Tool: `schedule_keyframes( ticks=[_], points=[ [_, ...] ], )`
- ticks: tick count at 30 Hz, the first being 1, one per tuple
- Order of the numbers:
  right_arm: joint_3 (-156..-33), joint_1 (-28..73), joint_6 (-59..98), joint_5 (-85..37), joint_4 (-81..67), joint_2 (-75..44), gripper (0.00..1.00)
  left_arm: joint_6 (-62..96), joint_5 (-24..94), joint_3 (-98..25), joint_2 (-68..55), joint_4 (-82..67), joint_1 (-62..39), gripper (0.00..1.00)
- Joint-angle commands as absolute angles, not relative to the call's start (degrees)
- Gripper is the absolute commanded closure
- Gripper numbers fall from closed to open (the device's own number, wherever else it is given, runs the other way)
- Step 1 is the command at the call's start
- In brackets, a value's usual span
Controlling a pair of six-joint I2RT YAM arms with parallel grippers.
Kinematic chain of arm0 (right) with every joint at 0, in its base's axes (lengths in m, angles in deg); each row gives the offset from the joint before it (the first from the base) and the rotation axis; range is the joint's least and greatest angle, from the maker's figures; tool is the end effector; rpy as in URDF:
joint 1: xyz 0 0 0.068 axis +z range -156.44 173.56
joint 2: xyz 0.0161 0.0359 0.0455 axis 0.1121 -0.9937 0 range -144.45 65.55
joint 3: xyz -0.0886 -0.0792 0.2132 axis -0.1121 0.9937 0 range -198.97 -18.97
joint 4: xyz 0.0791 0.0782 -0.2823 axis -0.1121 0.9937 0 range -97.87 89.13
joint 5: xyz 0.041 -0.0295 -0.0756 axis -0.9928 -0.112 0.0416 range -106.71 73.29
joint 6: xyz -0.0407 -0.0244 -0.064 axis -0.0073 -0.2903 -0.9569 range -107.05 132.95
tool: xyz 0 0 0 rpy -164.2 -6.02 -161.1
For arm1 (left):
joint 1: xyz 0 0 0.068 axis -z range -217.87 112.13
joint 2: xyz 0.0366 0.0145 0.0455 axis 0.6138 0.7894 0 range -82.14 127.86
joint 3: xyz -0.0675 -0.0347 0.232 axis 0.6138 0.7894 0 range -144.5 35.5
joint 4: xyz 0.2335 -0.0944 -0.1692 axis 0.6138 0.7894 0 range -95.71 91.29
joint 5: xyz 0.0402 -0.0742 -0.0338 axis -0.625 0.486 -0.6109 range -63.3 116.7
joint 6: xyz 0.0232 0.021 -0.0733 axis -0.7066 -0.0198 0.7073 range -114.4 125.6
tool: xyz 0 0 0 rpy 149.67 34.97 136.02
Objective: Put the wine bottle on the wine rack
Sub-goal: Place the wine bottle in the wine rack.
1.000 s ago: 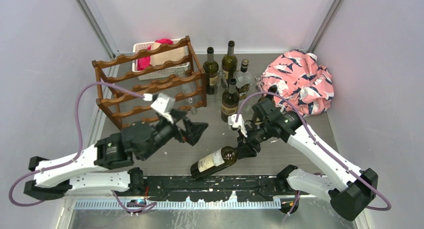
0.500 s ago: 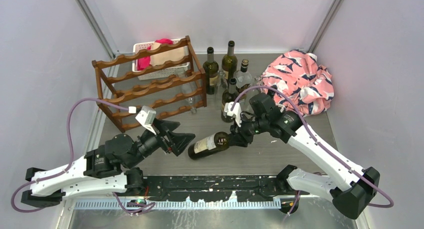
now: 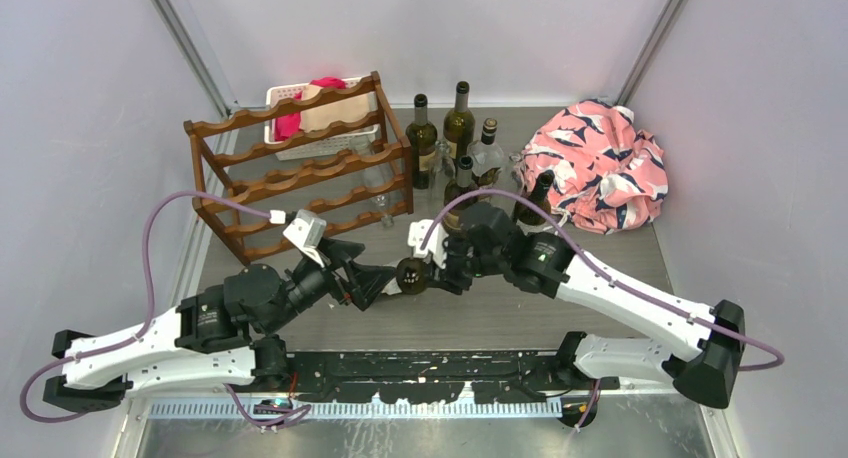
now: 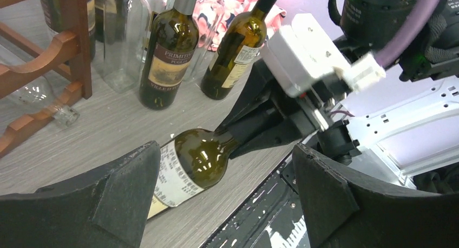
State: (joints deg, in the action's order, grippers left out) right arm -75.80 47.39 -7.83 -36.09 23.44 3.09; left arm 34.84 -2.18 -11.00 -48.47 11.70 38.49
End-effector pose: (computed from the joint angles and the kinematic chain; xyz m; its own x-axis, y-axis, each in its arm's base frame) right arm 0.1684 0.2690 0.2692 -0.0059 -0.5751 -0.8181 -0.9841 0.1484 -0.0972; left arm 0.0859 -0.2134 0.3555 -0.3765 -0.2617 -0.8887 0.6342 0.6265 -0.4532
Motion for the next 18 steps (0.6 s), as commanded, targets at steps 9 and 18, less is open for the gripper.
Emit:
schedule_keyframes(
  ticks=[9, 18],
  points=[
    [-81.7, 56.5, -21.5, -16.9, -0.9, -4.0, 0.99, 34.9, -5.5, -12.8, -50.6, 12.6, 38.3, 0.10],
    [-84.1, 57.0, -23.9, -12.4, -5.6, -8.7, 0.99, 34.7, -8.6, -11.9, -53.7, 14.7, 38.3, 0.10]
  ],
)
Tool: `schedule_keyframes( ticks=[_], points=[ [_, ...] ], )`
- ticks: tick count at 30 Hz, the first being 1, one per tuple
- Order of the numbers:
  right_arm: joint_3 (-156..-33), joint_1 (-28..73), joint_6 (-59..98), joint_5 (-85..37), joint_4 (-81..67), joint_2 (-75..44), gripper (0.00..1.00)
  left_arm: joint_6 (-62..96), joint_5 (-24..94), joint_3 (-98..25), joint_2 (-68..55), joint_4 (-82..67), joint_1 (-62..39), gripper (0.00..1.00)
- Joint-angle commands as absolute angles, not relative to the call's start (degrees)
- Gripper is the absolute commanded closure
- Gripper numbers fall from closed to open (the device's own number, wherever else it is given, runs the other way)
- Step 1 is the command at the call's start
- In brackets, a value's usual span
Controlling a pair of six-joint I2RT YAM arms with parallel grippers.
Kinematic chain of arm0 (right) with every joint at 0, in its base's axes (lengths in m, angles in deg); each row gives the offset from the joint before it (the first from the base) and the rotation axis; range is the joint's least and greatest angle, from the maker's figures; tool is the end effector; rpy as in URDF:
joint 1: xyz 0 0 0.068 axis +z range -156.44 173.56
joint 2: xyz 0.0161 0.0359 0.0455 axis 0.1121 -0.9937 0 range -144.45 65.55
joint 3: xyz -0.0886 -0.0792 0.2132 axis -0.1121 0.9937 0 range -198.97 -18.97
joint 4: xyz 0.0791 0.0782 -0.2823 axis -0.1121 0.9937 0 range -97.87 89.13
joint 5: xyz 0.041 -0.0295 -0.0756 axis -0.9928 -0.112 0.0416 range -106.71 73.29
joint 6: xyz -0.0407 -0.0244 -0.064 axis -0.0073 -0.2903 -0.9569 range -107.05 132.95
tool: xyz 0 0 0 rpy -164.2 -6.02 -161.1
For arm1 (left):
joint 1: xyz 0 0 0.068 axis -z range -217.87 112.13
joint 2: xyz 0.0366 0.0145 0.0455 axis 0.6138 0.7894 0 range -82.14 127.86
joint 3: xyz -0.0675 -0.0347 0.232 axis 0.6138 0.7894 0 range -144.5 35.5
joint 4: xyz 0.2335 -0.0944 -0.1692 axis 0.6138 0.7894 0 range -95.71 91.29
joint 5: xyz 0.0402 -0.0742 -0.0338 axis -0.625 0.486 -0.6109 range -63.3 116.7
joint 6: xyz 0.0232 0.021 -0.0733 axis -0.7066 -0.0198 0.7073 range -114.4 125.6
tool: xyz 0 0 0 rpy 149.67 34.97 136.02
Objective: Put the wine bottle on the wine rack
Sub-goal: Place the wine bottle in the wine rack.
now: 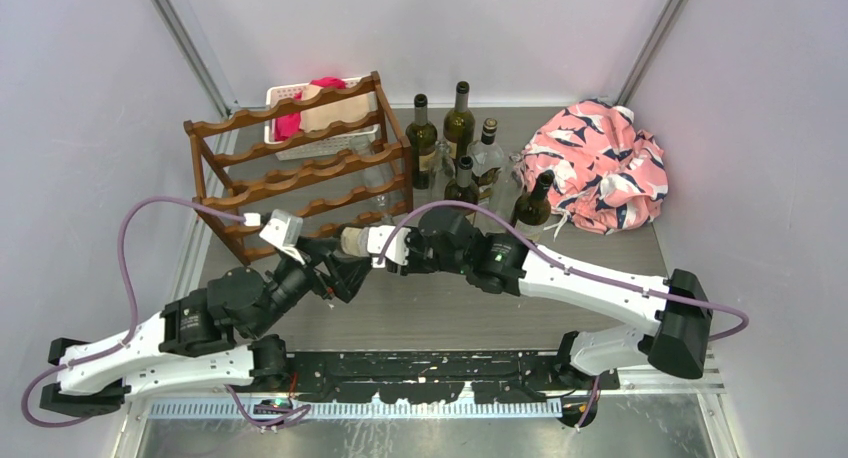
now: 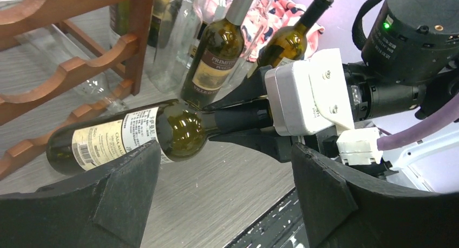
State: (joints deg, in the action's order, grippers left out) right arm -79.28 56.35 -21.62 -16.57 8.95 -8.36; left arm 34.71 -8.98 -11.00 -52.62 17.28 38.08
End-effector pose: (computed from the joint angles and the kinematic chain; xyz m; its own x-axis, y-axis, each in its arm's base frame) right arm 0.1709 0.3321 0.2567 0.3134 -0.6313 -0.7094 -0.8628 0.1228 -0.4904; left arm 0.0885 -0.1887 0.3573 -0.3370 -0.2809 -0.8986 0.5530 0.7135 -0.4304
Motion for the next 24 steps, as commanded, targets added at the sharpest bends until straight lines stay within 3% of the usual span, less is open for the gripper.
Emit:
schedule_keyframes(
  ticks=[1, 24],
  points=[
    [-84.0, 57.2, -24.3, -11.8, -6.6, -9.1, 0.99, 34.8, -8.8, -11.6, -53.9, 14.8, 38.4, 0.10],
    [-75.7, 59.7, -30.9, -3.3, -29.3, -16.3, 0.99, 35.3, -10.2, -9.1, -57.0, 15.3, 38.3, 0.10]
  ],
)
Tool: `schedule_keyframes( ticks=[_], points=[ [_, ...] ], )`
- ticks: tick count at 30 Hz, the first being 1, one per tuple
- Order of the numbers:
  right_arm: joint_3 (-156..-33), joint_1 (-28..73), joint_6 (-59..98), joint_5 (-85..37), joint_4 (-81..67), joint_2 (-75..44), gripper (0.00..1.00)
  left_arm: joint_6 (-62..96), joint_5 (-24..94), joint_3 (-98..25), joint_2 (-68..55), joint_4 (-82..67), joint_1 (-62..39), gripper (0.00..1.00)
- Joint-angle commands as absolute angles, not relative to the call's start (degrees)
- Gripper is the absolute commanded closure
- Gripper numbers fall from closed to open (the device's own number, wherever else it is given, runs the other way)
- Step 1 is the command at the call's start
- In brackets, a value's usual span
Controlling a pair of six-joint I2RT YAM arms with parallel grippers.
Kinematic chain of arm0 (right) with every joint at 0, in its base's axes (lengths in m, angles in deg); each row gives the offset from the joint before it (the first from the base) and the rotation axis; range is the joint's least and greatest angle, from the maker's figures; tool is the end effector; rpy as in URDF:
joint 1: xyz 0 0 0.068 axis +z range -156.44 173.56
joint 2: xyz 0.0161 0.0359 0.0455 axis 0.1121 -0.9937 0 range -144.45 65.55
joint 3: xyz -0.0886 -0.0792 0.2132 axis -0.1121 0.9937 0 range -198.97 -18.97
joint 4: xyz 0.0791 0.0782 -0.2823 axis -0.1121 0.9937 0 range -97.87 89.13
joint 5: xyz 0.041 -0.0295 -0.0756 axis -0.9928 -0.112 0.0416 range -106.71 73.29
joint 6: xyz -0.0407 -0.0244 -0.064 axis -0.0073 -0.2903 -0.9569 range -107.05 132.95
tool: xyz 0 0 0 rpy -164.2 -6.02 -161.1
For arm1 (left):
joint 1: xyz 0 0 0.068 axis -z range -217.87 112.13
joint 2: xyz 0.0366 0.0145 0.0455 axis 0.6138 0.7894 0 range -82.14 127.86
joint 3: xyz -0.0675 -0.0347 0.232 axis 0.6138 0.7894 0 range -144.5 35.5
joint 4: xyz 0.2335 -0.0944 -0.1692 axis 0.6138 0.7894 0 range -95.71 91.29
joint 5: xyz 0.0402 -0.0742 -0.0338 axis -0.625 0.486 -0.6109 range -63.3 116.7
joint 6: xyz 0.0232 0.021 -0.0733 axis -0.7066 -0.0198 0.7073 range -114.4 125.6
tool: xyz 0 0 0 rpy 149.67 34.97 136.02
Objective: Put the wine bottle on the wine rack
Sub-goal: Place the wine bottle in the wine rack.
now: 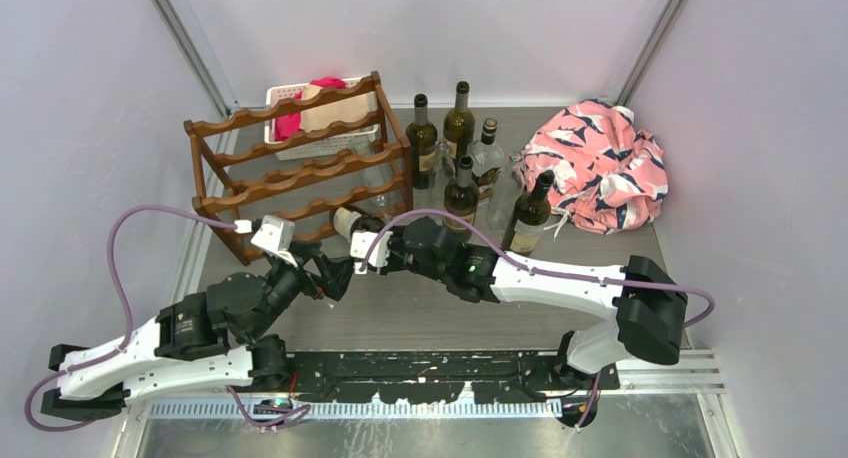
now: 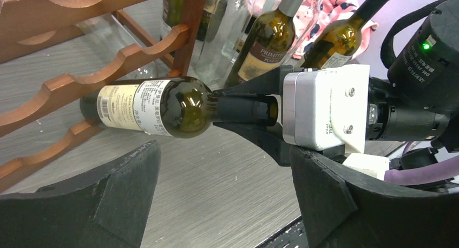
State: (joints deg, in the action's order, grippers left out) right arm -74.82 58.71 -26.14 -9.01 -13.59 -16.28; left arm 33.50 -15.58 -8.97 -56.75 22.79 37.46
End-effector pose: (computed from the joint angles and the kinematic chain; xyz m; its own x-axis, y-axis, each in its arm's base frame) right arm 0.1791 0.3649 0.2234 0.4207 -0.5784 -0.6989 -0.7486 0.2138 -0.6276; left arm 0.0916 -0.1677 0.3449 -0.2928 -0.2481 -0.9234 0.4645 0.8072 -0.3642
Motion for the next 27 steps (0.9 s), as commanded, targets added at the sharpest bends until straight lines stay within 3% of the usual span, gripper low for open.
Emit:
schedule_keyframes(
  ticks=[1, 17, 27],
  points=[
    [-75.4, 60.0, -31.6, -3.1, -29.9, -16.5, 0.99, 35.3, -10.2, -9.0, -57.1, 15.3, 38.3, 0.10],
    [-63.8, 67.6, -54.4, 5.5, -53.8, -25.6, 0.99, 36.0, -9.9, -8.3, -58.5, 16.0, 38.3, 0.10],
    [-63.4, 72.2, -60.9, 10.0, -51.3, -31.7, 0.99, 35.9, -9.5, -8.0, -59.6, 16.3, 38.3, 0.10]
  ],
)
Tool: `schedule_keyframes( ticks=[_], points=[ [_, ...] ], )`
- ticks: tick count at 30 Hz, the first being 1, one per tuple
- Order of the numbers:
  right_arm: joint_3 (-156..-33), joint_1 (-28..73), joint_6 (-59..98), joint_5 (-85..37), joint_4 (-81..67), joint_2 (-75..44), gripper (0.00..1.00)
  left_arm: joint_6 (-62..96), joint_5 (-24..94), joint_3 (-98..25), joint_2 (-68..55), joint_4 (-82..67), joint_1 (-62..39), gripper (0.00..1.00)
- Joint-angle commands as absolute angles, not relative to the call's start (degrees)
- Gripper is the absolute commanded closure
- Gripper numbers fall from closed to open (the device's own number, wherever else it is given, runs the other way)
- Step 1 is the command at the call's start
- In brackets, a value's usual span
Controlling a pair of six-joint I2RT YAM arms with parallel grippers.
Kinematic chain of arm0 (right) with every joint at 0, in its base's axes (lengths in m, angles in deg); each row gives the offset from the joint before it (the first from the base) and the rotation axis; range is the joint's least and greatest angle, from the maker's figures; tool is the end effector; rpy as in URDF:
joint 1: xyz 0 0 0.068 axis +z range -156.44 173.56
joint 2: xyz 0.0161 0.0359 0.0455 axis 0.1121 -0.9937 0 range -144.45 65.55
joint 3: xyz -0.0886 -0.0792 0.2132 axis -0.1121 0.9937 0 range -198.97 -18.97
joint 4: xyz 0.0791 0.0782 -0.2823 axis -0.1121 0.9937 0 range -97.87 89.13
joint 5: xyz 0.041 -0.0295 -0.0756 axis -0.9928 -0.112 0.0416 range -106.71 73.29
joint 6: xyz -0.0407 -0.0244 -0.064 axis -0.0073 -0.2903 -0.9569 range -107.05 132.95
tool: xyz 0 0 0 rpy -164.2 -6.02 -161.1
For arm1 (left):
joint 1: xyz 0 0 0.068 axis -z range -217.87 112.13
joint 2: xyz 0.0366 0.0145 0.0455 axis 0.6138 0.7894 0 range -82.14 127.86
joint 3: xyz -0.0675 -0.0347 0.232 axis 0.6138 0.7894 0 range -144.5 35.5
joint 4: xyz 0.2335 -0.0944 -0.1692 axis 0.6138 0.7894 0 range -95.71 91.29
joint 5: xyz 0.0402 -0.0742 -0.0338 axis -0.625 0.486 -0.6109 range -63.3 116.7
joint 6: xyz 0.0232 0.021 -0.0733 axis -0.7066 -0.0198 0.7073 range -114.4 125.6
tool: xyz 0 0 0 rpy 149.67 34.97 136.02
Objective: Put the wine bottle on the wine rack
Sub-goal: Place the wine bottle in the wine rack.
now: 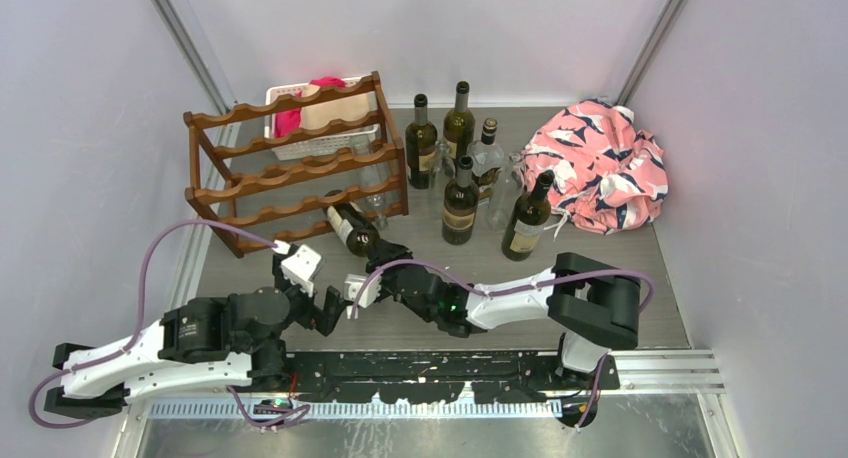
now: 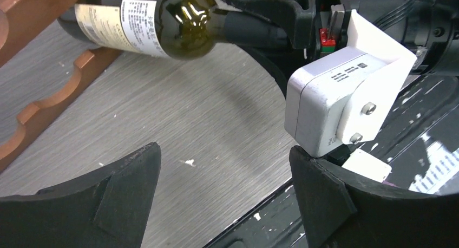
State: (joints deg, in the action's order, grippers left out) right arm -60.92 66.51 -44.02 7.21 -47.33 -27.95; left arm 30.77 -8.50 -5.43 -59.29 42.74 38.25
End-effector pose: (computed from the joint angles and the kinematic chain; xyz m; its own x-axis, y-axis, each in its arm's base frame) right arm 0.1424 0.3695 0.1294 0.6017 -0.6517 -0.4618 -0.4644 0.1850 -0.8661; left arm 0.0799 -0.1584 0.2856 -0.3964 0.1556 -0.9048 0.5583 0.8232 -0.1030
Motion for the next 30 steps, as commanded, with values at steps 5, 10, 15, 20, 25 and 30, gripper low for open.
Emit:
schedule_keyframes(
  ticks=[5, 10, 15, 20, 25, 30],
  points=[
    [-65.5, 73.7, -61.4, 10.9, -51.2, -37.1, 0.87, 35.7, -9.1, -8.5, -60.7, 18.0, 38.4, 0.10],
    [-67.5, 74.4, -61.0, 10.6, -51.4, -40.0, 0.84, 32.8, -10.3, -10.9, -63.0, 21.7, 38.4, 0.10],
    [-68.1, 74.5, -60.4, 9.7, -51.5, -40.2, 0.84, 27.0, -11.7, -15.1, -65.9, 28.0, 38.3, 0.10],
    [-68.5, 74.4, -59.4, 8.8, -50.7, -40.0, 0.83, 28.9, -21.3, -20.5, -65.4, 41.2, 38.4, 0.13],
    [-71.3, 74.5, -59.1, 8.7, -49.4, -43.3, 0.82, 29.1, -24.0, -23.1, -60.5, 44.9, 38.4, 0.16],
    [-75.5, 74.4, -59.5, 9.3, -49.2, -48.1, 0.79, 28.8, -25.5, -26.0, -54.1, 44.6, 38.4, 0.16]
  ],
)
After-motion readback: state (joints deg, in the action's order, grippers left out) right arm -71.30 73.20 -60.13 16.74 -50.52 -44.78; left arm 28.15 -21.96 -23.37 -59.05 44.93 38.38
